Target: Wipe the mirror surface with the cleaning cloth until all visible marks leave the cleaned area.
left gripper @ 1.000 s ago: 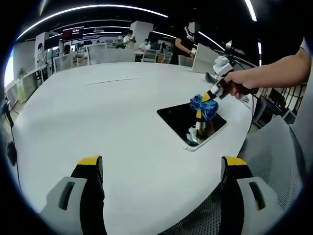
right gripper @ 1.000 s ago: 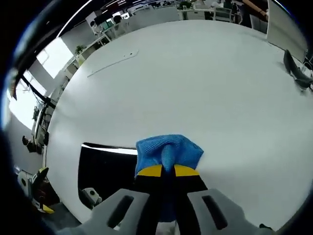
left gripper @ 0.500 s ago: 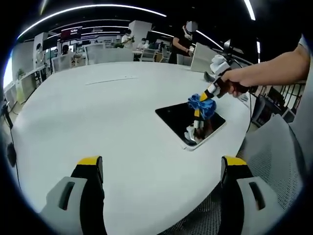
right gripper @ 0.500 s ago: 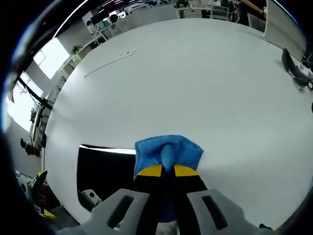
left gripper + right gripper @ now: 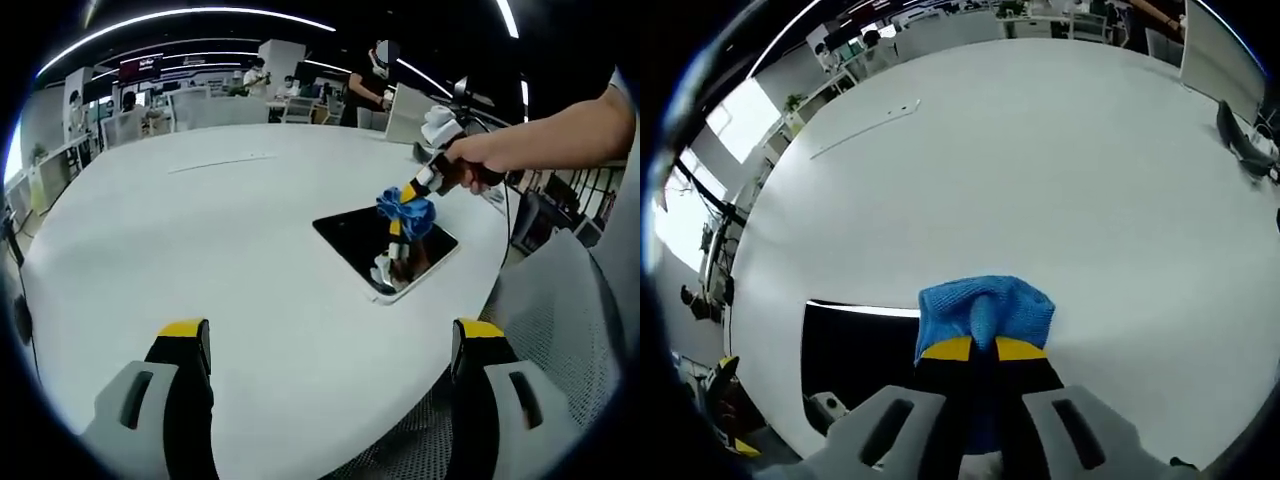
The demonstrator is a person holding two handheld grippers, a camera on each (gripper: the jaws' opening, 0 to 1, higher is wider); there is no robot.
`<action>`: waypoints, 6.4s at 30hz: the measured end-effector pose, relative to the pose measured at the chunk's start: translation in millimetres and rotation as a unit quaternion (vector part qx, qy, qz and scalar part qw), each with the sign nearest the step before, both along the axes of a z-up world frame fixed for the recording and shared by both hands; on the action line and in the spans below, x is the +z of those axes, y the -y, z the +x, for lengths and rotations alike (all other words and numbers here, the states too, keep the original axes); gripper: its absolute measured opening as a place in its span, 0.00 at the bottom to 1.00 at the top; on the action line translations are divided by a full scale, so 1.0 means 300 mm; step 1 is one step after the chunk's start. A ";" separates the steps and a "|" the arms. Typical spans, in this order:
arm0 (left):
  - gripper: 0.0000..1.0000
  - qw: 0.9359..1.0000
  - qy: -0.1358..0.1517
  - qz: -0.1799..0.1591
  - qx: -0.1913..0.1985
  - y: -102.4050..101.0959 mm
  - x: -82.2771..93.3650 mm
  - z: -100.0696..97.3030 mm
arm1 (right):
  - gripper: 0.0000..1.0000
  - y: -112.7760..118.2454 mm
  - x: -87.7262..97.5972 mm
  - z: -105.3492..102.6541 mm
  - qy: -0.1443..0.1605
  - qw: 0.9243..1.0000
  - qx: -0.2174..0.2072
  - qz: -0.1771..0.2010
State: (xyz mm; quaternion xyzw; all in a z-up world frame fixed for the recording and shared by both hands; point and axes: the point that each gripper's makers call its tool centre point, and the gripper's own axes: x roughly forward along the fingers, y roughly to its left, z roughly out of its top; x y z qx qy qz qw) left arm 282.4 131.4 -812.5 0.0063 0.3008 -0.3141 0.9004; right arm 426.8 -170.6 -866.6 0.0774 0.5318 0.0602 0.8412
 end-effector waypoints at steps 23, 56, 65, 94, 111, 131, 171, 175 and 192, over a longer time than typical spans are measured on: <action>0.99 1.000 -0.003 -0.001 -0.004 0.002 -0.004 -0.003 | 0.01 -0.188 -0.005 0.015 -0.005 1.000 0.025 0.018; 0.99 1.000 -0.011 0.002 -0.003 -0.002 -0.014 -0.005 | 0.01 -0.440 -0.006 0.046 -0.010 0.997 0.063 0.038; 0.99 1.000 -0.014 0.006 -0.005 -0.002 -0.021 -0.006 | 0.01 -0.515 -0.004 0.044 -0.011 0.996 0.074 0.046; 0.99 1.000 -0.012 0.004 0.009 -0.021 -0.029 0.008 | 0.01 -0.587 -0.004 0.038 -0.002 0.994 0.096 0.057; 0.99 1.000 -0.011 0.009 0.013 -0.031 -0.033 0.009 | 0.01 -0.603 0.000 -0.061 0.016 0.992 0.113 0.050; 0.99 1.000 -0.011 0.015 0.011 -0.027 -0.024 0.003 | 0.01 -0.635 -0.001 -0.148 -0.001 0.989 0.131 0.070; 0.99 1.000 -0.009 0.022 0.006 -0.025 -0.024 0.000 | 0.01 -0.510 -0.004 -0.145 -0.002 0.992 0.103 0.075; 0.99 1.000 -0.010 0.022 0.007 -0.026 -0.024 -0.002 | 0.01 -0.478 -0.007 -0.142 -0.002 0.992 0.098 0.076; 0.99 1.000 0.004 0.022 0.002 -0.019 -0.013 0.002 | 0.01 -0.367 -0.005 -0.147 -0.007 0.993 0.092 0.080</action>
